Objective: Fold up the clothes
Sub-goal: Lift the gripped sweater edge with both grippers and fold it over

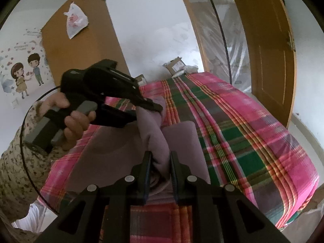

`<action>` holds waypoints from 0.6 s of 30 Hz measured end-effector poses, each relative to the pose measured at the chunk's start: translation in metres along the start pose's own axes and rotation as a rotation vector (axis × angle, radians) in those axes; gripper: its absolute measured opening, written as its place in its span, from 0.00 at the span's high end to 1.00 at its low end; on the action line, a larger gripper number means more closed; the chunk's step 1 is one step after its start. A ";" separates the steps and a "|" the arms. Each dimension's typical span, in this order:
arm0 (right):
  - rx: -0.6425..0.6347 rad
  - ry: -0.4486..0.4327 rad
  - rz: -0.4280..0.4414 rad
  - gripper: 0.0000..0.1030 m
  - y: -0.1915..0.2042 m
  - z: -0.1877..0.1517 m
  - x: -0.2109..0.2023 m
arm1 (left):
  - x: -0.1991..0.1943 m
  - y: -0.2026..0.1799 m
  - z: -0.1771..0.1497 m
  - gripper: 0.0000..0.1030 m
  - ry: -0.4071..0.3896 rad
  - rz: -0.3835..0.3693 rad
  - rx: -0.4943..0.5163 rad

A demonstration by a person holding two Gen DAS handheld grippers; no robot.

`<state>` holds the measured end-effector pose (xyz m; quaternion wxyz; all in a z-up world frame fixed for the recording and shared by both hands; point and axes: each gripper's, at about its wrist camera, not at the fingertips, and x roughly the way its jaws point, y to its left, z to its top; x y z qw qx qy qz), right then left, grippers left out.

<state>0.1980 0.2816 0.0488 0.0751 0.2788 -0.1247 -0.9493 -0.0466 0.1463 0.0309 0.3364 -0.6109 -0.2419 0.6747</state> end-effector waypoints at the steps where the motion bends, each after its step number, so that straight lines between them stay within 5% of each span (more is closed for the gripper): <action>1: 0.007 0.003 -0.003 0.82 -0.002 -0.001 0.001 | -0.003 -0.001 -0.001 0.77 -0.003 -0.011 0.007; 12: 0.120 0.046 -0.018 0.82 -0.027 -0.013 0.000 | -0.056 0.018 -0.029 0.74 -0.118 -0.056 0.050; 18: 0.143 0.059 -0.019 0.86 -0.037 -0.020 -0.011 | -0.087 0.045 -0.054 0.74 -0.221 -0.015 0.043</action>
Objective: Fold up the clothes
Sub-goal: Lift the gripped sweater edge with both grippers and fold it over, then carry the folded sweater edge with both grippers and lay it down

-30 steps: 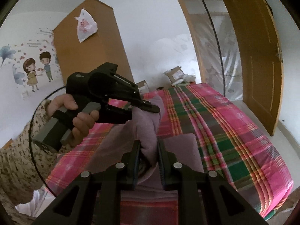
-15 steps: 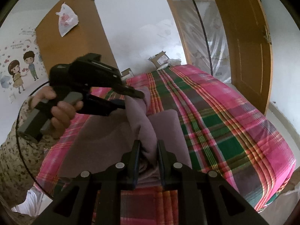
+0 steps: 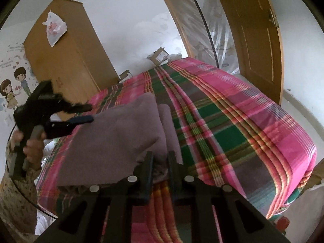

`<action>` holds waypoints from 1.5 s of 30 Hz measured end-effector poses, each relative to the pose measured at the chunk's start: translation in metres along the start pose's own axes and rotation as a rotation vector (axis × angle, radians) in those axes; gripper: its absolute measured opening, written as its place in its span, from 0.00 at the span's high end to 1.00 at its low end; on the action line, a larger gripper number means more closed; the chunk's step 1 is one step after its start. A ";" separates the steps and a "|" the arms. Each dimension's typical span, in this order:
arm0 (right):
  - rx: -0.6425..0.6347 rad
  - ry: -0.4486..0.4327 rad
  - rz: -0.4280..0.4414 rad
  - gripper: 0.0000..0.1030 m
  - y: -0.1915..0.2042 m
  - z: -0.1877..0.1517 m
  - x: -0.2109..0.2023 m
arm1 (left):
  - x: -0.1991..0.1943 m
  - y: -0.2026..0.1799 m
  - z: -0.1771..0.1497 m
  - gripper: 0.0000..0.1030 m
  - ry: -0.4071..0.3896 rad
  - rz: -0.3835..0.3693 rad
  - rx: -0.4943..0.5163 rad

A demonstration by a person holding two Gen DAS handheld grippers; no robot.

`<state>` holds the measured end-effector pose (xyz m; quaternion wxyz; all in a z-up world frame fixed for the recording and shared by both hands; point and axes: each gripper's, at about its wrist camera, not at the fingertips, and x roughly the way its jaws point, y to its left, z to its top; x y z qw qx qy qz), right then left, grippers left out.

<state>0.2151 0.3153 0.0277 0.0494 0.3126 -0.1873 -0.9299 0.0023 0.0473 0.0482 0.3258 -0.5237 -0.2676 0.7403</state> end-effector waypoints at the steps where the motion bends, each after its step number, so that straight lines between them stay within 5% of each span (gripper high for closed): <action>1: 0.017 0.002 0.021 0.86 -0.003 0.001 -0.001 | -0.003 0.005 -0.003 0.74 -0.006 -0.002 -0.008; 4: 0.080 -0.005 0.070 0.83 -0.010 0.008 -0.001 | -0.011 0.019 -0.015 0.74 -0.018 -0.036 -0.041; 7: 0.129 0.010 0.111 0.59 -0.014 0.016 0.008 | -0.017 0.029 -0.026 0.74 -0.032 -0.056 -0.065; 14: 0.172 0.079 0.142 0.59 -0.014 0.016 0.027 | -0.021 0.030 -0.033 0.74 -0.049 -0.055 -0.057; 18: 0.040 0.077 0.066 0.87 0.005 0.015 0.024 | -0.019 0.031 -0.036 0.74 -0.054 -0.059 -0.063; 24: -0.025 0.029 0.014 0.90 0.010 0.018 0.004 | -0.019 0.036 -0.034 0.74 -0.045 -0.067 -0.070; 30: 0.034 0.092 -0.135 0.92 -0.007 0.012 0.017 | -0.024 0.039 -0.038 0.74 -0.048 -0.063 -0.077; 37: -0.126 0.007 0.080 0.92 0.035 0.006 -0.015 | -0.031 0.040 -0.046 0.74 -0.062 -0.051 -0.084; 45: -0.361 0.176 0.297 0.85 0.094 -0.024 0.005 | -0.039 0.049 -0.062 0.74 -0.069 -0.046 -0.106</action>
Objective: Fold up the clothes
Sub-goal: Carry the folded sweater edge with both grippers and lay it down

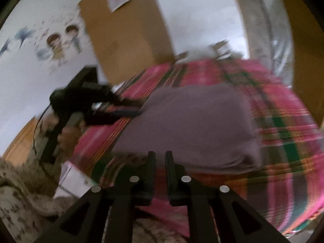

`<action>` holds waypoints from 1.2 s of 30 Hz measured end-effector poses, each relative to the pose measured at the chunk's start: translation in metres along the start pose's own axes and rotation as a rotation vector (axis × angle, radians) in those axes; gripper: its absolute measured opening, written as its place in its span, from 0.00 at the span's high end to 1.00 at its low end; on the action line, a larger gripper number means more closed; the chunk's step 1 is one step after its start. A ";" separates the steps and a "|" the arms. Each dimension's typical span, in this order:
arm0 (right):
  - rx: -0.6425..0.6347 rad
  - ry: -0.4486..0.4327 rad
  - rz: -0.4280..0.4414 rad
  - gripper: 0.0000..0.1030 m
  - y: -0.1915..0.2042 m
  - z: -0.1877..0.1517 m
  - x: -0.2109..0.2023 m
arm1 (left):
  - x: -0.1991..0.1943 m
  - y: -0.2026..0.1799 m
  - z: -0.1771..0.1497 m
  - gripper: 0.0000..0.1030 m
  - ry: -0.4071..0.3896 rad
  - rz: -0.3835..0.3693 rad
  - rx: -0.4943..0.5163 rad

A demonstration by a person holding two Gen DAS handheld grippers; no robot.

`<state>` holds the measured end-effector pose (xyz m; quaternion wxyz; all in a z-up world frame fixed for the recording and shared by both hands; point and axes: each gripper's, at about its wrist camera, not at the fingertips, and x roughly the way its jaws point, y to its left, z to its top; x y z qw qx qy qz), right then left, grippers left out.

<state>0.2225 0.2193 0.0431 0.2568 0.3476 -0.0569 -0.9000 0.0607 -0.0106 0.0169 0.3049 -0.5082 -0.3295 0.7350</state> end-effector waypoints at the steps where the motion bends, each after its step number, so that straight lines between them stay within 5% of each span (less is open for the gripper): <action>1: -0.017 0.019 0.021 0.79 0.005 0.001 0.010 | 0.000 0.001 -0.002 0.74 0.000 0.003 -0.005; 13: -0.080 0.063 0.119 0.44 0.027 0.027 0.080 | 0.007 0.016 -0.010 0.74 0.023 0.062 -0.056; 19: -0.105 0.091 0.166 0.46 0.039 0.019 0.079 | 0.011 0.027 -0.008 0.64 0.037 0.041 -0.100; 22: -0.127 0.088 0.122 0.61 0.047 0.021 0.085 | 0.011 0.028 -0.008 0.63 0.036 0.036 -0.107; 36: -0.076 0.208 0.150 0.55 0.058 0.019 0.109 | 0.017 0.029 -0.005 0.63 0.044 0.037 -0.105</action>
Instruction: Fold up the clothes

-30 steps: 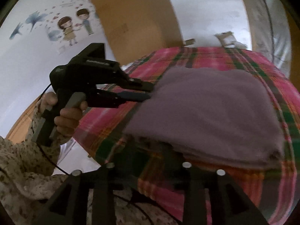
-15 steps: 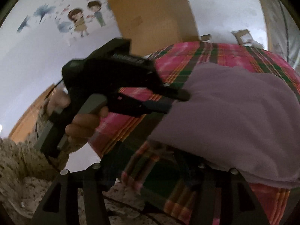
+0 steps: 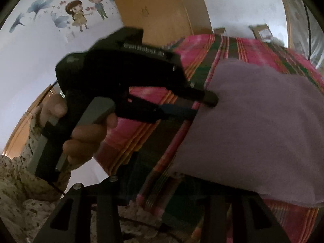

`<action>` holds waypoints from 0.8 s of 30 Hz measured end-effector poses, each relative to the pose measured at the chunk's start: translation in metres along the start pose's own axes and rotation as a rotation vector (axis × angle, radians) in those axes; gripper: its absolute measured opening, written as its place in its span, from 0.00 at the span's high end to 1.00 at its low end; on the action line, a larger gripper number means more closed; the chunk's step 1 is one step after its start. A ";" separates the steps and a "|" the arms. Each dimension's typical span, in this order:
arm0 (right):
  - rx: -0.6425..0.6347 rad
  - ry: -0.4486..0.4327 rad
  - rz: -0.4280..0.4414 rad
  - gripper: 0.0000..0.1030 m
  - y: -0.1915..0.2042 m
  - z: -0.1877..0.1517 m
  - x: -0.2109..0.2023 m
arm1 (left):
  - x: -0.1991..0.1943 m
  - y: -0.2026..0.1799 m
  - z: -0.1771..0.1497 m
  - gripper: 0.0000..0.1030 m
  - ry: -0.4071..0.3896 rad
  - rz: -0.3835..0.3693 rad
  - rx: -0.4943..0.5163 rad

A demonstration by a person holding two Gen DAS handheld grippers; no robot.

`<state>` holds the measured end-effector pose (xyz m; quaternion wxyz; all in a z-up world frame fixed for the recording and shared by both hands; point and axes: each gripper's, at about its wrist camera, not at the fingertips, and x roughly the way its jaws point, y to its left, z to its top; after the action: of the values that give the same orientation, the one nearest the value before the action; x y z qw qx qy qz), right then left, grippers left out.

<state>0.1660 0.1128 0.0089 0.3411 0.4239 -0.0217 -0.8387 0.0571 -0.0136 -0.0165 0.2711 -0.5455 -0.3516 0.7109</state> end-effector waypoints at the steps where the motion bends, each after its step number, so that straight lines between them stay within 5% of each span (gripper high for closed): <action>1: 0.011 0.011 0.009 0.55 -0.001 0.001 0.001 | 0.001 -0.001 0.000 0.63 -0.001 0.002 0.002; 8: 0.160 0.076 0.177 0.55 -0.029 0.003 -0.006 | 0.002 -0.005 0.000 0.63 -0.004 0.016 0.001; 12: 0.122 0.073 0.202 0.55 -0.029 0.005 -0.028 | 0.002 -0.008 0.000 0.62 -0.009 0.036 0.016; 16: 0.045 -0.062 0.063 0.55 -0.035 0.011 -0.073 | -0.001 -0.012 0.001 0.62 -0.029 0.041 0.013; 20: 0.080 -0.203 -0.232 0.56 -0.068 0.016 -0.099 | -0.009 -0.024 0.001 0.63 -0.079 0.044 0.052; 24: 0.137 -0.171 -0.409 0.58 -0.098 0.006 -0.086 | -0.008 -0.038 0.000 0.63 -0.100 0.025 0.112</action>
<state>0.1420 0.2371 0.0408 0.1312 0.3691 -0.0209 -0.9198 0.0587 0.0033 0.0180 0.2748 -0.4976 -0.3174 0.7591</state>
